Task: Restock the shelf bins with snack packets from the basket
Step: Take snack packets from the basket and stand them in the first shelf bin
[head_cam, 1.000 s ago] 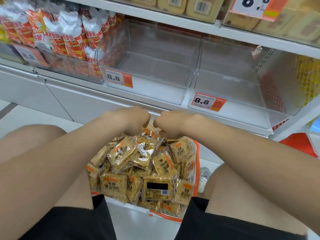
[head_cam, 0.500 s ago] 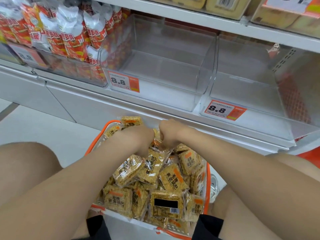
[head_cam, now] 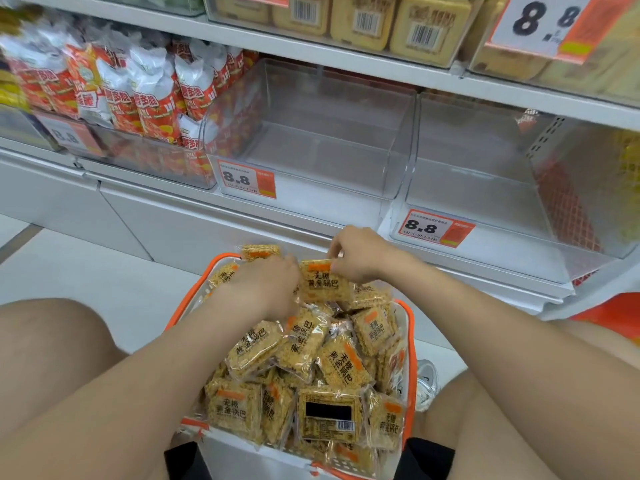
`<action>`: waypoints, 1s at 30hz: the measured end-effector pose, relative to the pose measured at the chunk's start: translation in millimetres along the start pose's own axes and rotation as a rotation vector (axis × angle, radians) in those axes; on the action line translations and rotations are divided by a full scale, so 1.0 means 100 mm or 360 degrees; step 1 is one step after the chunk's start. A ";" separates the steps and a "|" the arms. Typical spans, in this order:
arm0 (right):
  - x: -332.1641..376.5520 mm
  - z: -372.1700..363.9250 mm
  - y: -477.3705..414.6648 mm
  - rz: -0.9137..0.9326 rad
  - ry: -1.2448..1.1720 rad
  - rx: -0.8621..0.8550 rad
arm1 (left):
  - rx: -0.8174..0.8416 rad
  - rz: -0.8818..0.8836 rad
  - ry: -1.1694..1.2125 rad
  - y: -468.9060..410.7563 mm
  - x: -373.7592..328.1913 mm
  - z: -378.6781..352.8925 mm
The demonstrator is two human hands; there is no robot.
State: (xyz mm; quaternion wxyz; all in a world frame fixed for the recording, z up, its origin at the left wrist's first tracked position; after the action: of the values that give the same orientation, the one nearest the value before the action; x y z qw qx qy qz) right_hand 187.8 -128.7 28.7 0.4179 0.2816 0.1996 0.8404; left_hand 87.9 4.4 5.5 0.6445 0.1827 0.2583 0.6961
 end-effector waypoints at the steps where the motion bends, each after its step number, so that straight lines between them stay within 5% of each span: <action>1: -0.01 0.05 0.04 0.0016 -0.0034 -0.0088 | -0.0091 0.0010 0.0101 0.02 0.01 0.03; 5: 0.01 0.14 0.16 0.0106 -0.0360 -0.0258 | -0.0469 -0.0041 0.0821 0.05 0.02 0.18; 9: 0.05 0.18 0.24 0.0197 -0.0659 -0.0391 | -0.0505 -0.0049 0.1784 0.05 0.08 0.22; 12: 0.05 0.19 0.26 0.0191 -0.0852 -0.0380 | -0.0605 -0.0042 0.2105 0.10 0.10 0.25; 17: 0.10 0.27 0.26 0.0182 -0.1427 -0.0391 | -0.0785 -0.0142 0.2306 0.24 0.15 0.37; 20: 0.15 0.34 0.25 0.0132 -0.1414 -0.0438 | -0.0866 -0.0303 0.2346 0.35 0.20 0.52; 25: 0.39 0.56 0.24 0.0423 -0.1210 -0.0575 | -0.1193 -0.0285 0.1756 0.44 0.47 0.81; 30: 0.49 0.78 0.09 0.0345 -0.1097 -0.1001 | -0.1088 -0.0135 0.1348 0.34 0.65 1.18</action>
State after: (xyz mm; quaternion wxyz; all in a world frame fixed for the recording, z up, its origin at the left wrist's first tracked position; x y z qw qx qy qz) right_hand 208.4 -85.9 108.4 0.4345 0.4230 -0.2453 0.7564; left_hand 123.4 82.7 114.6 0.5341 -0.3442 0.2616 0.7265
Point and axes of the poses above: each hand's wrist, its own y-axis away from the middle knuckle, its own z-axis out of the back of the hand, x = y × z, the point moved 3 cm from there along -y, towards the middle knuckle, and after that the axes turned 11 degrees about x, right-handed, at the moved point
